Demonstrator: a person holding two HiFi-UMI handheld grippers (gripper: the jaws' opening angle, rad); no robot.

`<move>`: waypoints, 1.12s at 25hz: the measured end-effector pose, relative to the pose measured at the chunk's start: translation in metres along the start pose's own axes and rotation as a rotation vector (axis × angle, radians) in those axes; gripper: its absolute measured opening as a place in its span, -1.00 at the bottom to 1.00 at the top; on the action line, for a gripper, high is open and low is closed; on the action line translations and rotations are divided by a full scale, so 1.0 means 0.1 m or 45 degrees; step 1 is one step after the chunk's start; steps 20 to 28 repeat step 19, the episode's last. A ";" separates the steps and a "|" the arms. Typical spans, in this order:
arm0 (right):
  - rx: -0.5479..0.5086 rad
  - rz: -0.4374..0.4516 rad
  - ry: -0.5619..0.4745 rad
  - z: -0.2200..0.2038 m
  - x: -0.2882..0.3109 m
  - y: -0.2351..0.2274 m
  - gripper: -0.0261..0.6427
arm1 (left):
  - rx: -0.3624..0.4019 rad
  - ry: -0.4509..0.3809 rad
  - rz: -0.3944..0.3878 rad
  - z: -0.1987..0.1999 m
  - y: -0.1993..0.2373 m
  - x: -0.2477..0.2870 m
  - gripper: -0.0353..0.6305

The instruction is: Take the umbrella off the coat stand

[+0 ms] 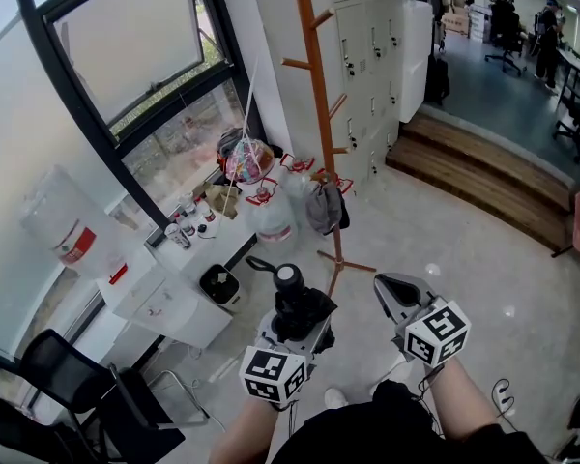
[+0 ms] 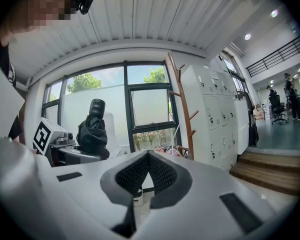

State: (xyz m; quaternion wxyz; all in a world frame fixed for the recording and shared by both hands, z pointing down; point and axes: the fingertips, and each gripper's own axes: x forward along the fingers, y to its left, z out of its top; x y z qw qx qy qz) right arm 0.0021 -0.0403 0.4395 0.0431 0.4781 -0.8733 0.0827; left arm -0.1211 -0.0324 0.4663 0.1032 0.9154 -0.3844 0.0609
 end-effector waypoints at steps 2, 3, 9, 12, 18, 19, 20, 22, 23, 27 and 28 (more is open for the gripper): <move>-0.002 0.000 -0.002 0.00 0.01 0.01 -0.76 | -0.001 -0.002 0.001 0.00 0.02 0.00 -0.10; -0.003 0.000 -0.002 0.01 0.02 0.01 -0.76 | -0.002 -0.002 0.001 0.00 0.03 0.00 -0.10; -0.005 0.001 -0.004 0.03 0.04 0.00 -0.76 | -0.006 -0.001 0.002 0.00 0.04 0.00 -0.10; -0.003 0.001 -0.005 0.02 0.05 0.01 -0.76 | -0.003 0.002 0.000 -0.01 0.05 0.00 -0.10; -0.002 0.004 -0.005 0.03 0.10 0.00 -0.76 | -0.007 0.003 0.004 -0.01 0.09 0.01 -0.10; -0.002 0.004 -0.006 0.04 0.11 0.00 -0.76 | -0.007 0.004 0.004 0.00 0.10 0.01 -0.10; -0.002 0.004 -0.006 0.04 0.11 0.00 -0.76 | -0.007 0.004 0.004 0.00 0.10 0.01 -0.10; -0.002 0.004 -0.006 0.04 0.11 0.00 -0.76 | -0.007 0.004 0.004 0.00 0.10 0.01 -0.10; -0.002 0.004 -0.006 0.04 0.11 0.00 -0.76 | -0.007 0.004 0.004 0.00 0.10 0.01 -0.10; -0.002 0.004 -0.006 0.04 0.11 0.00 -0.76 | -0.007 0.004 0.004 0.00 0.10 0.01 -0.10; -0.002 0.004 -0.006 0.04 0.11 0.00 -0.76 | -0.007 0.004 0.004 0.00 0.10 0.01 -0.10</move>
